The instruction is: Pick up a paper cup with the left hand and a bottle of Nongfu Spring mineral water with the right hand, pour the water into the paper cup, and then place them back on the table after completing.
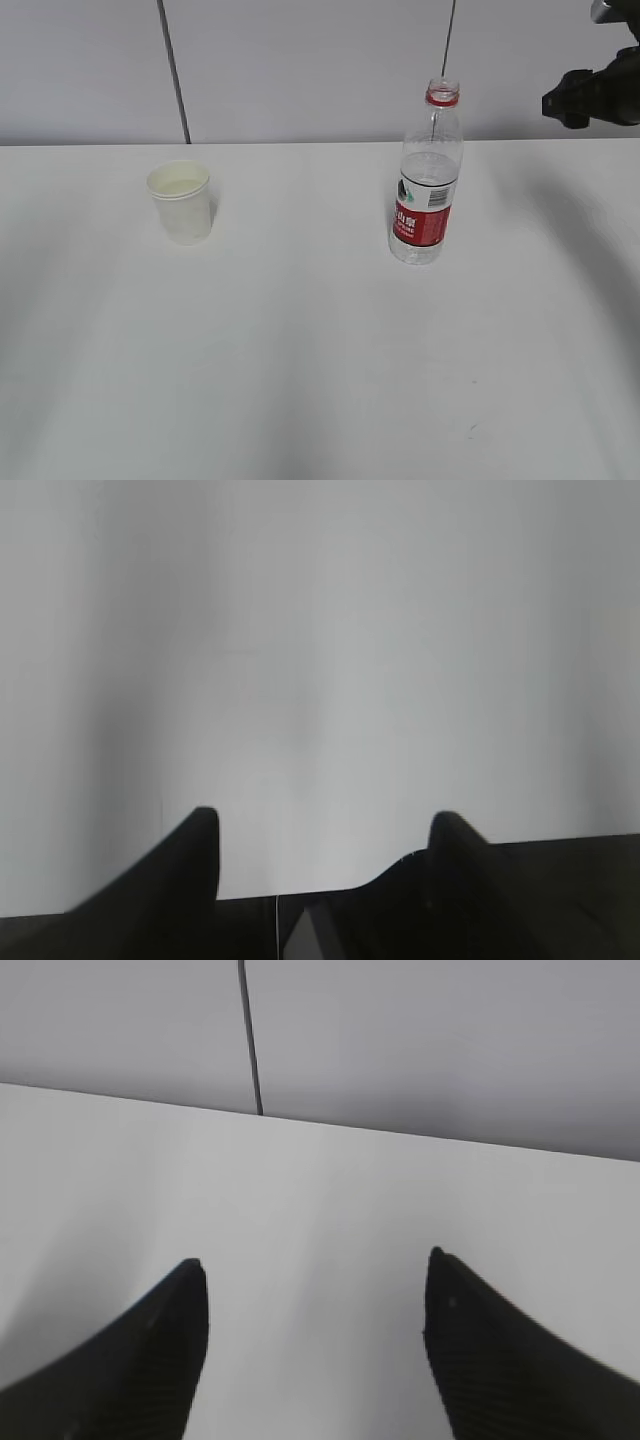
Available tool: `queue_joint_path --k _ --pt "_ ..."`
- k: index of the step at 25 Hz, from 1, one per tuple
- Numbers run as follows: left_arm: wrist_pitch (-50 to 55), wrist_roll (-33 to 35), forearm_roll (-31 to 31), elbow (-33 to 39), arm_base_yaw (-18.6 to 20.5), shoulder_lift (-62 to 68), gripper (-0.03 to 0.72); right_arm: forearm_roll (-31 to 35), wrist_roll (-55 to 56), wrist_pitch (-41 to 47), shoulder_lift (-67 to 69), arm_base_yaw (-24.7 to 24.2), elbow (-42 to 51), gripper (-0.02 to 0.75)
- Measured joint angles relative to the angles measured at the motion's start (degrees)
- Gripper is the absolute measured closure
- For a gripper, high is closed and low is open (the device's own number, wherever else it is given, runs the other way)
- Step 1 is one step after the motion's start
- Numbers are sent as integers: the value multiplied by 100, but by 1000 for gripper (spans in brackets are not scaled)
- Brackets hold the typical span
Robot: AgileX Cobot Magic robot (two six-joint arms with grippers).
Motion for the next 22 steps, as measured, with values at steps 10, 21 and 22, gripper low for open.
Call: queue_joint_path --k 10,21,22 --pt "-60 148 357 1044 0 -2277 282 0 200 0 0 0 0 237" --pt "-659 233 332 2273 0 -4157 301 0 370 0 -7 0 0 237" --pt "-715 233 332 2340 0 -4279 302 0 370 0 -7 0 0 238"
